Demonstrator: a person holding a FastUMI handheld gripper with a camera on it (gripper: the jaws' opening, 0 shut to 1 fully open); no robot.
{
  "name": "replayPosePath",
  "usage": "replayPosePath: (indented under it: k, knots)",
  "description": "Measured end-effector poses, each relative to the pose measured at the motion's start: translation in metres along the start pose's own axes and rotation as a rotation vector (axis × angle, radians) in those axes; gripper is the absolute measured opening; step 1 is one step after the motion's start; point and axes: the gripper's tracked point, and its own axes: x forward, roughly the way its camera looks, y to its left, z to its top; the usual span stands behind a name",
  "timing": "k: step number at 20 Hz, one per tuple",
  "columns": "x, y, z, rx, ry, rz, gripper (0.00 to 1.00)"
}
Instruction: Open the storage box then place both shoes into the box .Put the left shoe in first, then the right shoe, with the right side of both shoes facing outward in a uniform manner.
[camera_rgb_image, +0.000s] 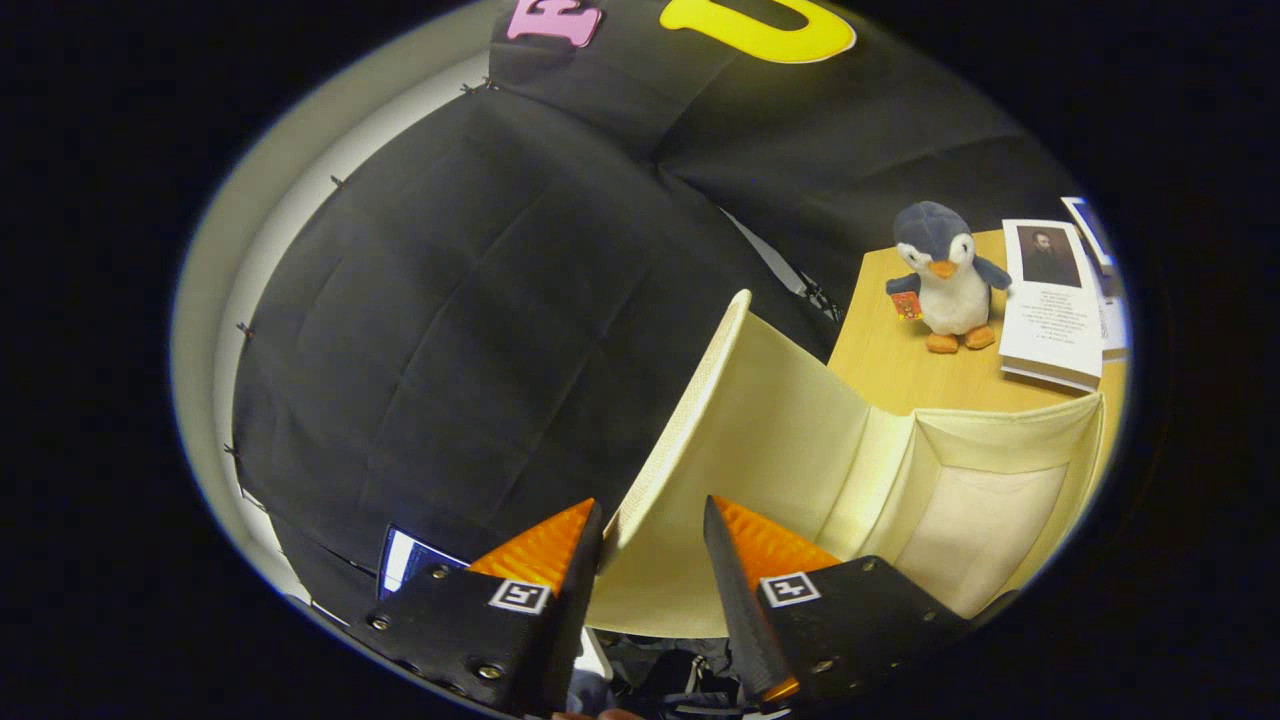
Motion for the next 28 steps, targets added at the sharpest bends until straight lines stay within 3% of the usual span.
replayPosePath:
  k: [4, 5, 10, 15, 22, 28]
  knots:
    - [0.004, 0.007, 0.003, -0.020, -0.014, -0.021, 0.94]
    - [-0.002, 0.007, 0.006, -0.021, -0.020, -0.026, 0.96]
    - [-0.034, -0.002, 0.015, -0.051, -0.062, -0.061, 0.96]
    - [-0.088, -0.030, 0.019, -0.081, -0.120, -0.149, 0.96]
    - [-0.172, -0.082, 0.018, -0.099, -0.210, -0.296, 0.96]
    - [-0.248, -0.151, 0.012, -0.100, -0.267, -0.499, 0.96]
